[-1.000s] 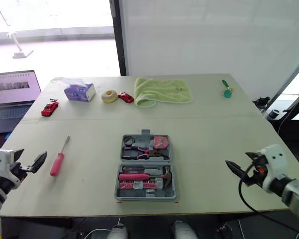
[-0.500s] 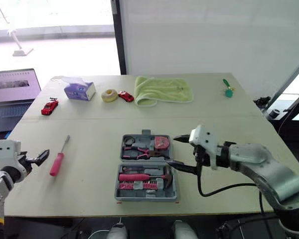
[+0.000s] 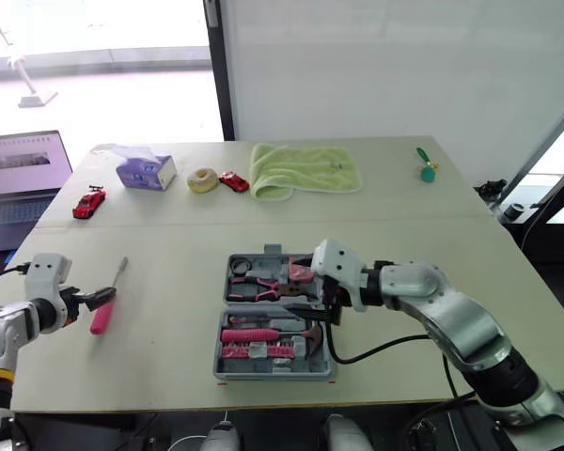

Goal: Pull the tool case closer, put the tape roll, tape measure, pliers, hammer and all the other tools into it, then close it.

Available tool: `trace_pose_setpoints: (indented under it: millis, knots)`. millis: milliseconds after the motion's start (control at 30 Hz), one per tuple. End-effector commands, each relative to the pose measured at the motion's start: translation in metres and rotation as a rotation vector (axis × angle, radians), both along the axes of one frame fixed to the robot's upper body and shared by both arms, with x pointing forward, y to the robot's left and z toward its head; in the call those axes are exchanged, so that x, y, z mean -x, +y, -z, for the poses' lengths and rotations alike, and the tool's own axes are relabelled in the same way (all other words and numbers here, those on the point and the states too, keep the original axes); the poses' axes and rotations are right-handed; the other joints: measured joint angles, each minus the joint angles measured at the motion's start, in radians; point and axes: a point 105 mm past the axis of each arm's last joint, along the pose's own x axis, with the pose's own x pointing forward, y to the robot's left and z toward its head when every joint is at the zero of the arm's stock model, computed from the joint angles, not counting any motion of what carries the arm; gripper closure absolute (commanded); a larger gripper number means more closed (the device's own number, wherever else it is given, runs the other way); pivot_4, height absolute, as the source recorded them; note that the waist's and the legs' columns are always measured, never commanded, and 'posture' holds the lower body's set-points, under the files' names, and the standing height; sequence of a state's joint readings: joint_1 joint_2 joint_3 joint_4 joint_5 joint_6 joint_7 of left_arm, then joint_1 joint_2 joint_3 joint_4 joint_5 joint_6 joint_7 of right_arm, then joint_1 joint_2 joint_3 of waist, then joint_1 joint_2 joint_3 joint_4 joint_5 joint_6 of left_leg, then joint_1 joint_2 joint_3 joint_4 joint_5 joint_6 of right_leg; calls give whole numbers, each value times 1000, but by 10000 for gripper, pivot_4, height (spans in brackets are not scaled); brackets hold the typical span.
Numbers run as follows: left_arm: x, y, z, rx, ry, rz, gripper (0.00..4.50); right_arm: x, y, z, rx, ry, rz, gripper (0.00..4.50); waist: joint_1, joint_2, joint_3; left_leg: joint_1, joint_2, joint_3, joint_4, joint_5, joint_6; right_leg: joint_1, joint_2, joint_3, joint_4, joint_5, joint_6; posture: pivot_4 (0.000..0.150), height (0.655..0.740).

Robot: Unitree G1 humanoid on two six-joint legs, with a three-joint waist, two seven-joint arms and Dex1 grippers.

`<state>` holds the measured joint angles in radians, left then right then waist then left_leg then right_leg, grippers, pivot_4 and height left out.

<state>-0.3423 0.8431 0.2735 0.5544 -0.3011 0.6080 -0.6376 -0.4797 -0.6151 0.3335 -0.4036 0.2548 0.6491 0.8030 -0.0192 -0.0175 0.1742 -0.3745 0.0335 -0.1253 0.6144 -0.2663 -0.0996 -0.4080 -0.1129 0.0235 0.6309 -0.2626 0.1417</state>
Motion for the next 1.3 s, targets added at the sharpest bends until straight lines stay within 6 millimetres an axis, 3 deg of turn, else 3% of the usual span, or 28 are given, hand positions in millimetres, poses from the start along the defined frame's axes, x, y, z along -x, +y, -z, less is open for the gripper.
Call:
trace_pose_setpoints:
  millis: [33,267,367,533,600,733,867,967,1300]
  knots:
    - [-7,4,-2,-63,6,37,0,-2,0,-11,-7,-48,9,276,0,0,0,0,0,0,0,0,0,0,0,0,0,0,0,1500,7400]
    - [-13,-10,21,-28,88,94,0,-3,0,-14,-6,-59,27,276,-2,0,0,0,0,0,0,0,0,0,0,0,1,0,0,1500,7400]
    - [-12,-10,26,-14,96,91,7654,-2,3,-16,-16,-64,29,0,-2,1,0,1,0,0,0,0,0,0,0,0,1,0,0,1500,7400]
    - [-8,-10,31,2,109,92,34201,-4,3,-19,-16,-74,42,0,-1,1,0,1,0,0,0,0,0,0,0,0,1,0,0,1500,7400]
    - [-8,-11,31,11,99,89,40512,-5,4,-20,-21,-76,48,0,-1,2,-1,1,0,0,0,0,0,0,0,0,1,0,0,1500,7400]
    - [-11,-14,24,15,50,103,40499,-7,7,-20,-27,-74,52,0,-1,3,-1,1,0,0,0,0,0,0,0,0,1,0,0,1500,7400]
    - [-22,-29,-20,44,-138,197,40499,-7,5,-14,-15,-63,68,0,3,2,0,0,0,0,0,0,0,0,0,0,1,0,0,1500,7400]
    - [-16,-48,-49,26,-177,347,40499,-8,3,-12,-14,-59,83,0,1,-1,1,0,0,-1,0,1,-1,0,0,0,1,0,0,1500,7400]
    - [22,-116,-87,-57,45,783,40499,-2,-6,-16,-11,-53,85,0,-14,1,5,0,0,-1,-1,0,-1,-1,0,0,1,0,0,1500,7400]
